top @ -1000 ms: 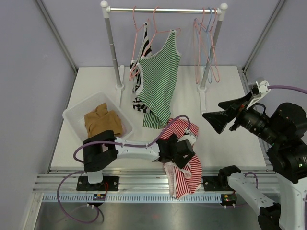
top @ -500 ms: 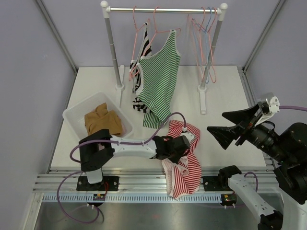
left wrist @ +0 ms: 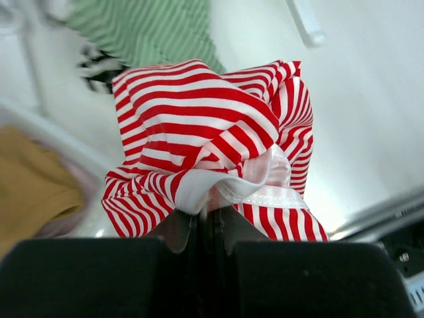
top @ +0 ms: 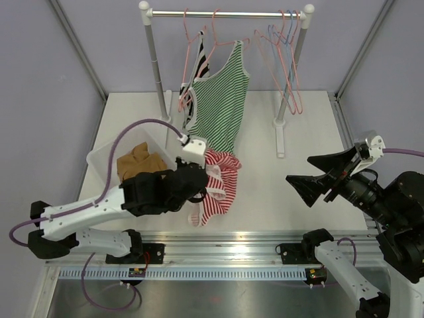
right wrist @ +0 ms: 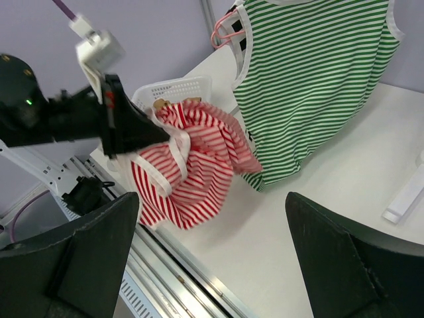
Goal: Remove the tank top from the hanger
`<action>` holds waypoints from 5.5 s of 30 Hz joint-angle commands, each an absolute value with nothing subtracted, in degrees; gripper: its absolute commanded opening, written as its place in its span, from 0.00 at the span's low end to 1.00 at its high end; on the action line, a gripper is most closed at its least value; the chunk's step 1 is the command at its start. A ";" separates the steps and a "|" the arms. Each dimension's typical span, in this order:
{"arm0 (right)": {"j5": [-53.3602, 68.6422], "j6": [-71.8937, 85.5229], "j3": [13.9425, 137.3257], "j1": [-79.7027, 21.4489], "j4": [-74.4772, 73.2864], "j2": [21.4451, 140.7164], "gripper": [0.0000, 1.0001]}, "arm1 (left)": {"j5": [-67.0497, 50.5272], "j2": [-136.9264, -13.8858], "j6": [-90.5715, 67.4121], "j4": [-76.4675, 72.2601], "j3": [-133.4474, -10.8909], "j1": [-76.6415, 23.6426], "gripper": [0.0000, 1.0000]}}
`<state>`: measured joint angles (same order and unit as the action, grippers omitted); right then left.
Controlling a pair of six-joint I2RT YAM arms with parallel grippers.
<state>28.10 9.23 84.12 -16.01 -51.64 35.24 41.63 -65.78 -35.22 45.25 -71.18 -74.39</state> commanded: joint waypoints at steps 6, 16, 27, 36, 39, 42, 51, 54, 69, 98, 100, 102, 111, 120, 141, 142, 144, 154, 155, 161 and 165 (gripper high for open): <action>27.77 9.32 83.23 -15.82 -45.53 35.51 0.99 | 55.91 -60.57 -40.87 62.40 -83.85 -59.74 0.00; 31.11 10.10 82.35 -15.82 -42.10 37.09 0.99 | 21.92 -62.57 -28.31 50.19 -80.86 -16.29 0.00; 38.05 16.51 77.61 -15.82 -32.71 36.39 0.99 | 3.71 -87.86 -31.19 43.26 -71.30 7.97 0.00; 42.36 20.74 74.27 -15.82 -27.69 35.16 1.00 | 6.06 -93.60 -39.38 36.91 -62.67 12.22 0.00; 42.80 22.40 72.08 -15.82 -24.98 35.42 1.00 | 3.44 -92.82 -38.24 37.27 -64.15 12.13 0.00; 41.66 26.71 69.35 -15.91 -19.63 36.47 1.00 | 0.97 -89.31 -36.04 39.28 -67.75 12.22 0.28; 39.12 39.27 68.20 -16.08 -2.39 51.29 1.00 | 0.35 -73.68 -30.24 47.02 -77.25 12.22 0.99; 30.44 37.28 73.99 -19.50 -6.65 58.67 0.99 | -1.32 -69.10 -28.04 49.74 -80.67 12.22 0.99; -16.87 26.90 116.95 -35.94 -25.99 99.80 0.99 | -7.22 -35.61 -21.10 34.11 -58.99 1.24 0.99; -26.02 10.20 138.25 -32.96 -34.89 113.73 0.33 | -2.72 -30.67 -18.02 32.96 -48.96 -5.98 0.99; -25.06 9.85 138.51 -32.70 -34.98 113.38 0.22 | -2.99 -30.85 -17.93 32.87 -48.87 -6.06 0.99; -24.70 9.67 138.69 -32.34 -35.33 113.20 0.12 | -3.16 -30.94 -17.84 32.96 -48.87 -6.24 0.99; -20.31 8.79 140.27 -30.24 -36.74 112.59 0.00 | -2.72 -30.85 -17.75 33.05 -48.87 -6.50 0.99; -17.84 7.03 143.61 -30.15 -37.09 108.90 0.00 | -4.48 -31.29 -17.75 32.78 -49.13 -6.59 0.99; -3.43 12.57 114.63 -29.97 -40.35 79.12 0.00 | 6.84 -54.99 -18.99 34.80 -83.39 -28.55 0.99; -2.04 12.83 111.22 -29.97 -40.52 77.19 0.00 | 8.16 -57.02 -18.46 35.15 -85.24 -32.13 0.99; -0.36 12.92 108.99 -29.97 -41.48 72.26 0.00 | 12.02 -62.02 -16.45 34.98 -90.43 -36.02 0.99; 13.00 15.46 98.01 -29.97 -47.63 55.12 0.00 | 14.41 -77.33 -11.43 28.04 -103.79 -51.58 0.99; 13.09 15.73 97.39 -29.97 -47.98 52.85 0.00 | 14.41 -78.91 -11.34 27.86 -104.41 -52.03 0.99; 16.08 17.58 95.45 -29.97 -49.65 46.94 0.00 | 14.15 -82.61 -11.07 25.58 -105.99 -53.70 0.86; 15.47 17.58 96.50 -29.97 -51.24 45.18 0.00 | 13.54 -84.11 -11.16 24.87 -106.52 -53.79 0.59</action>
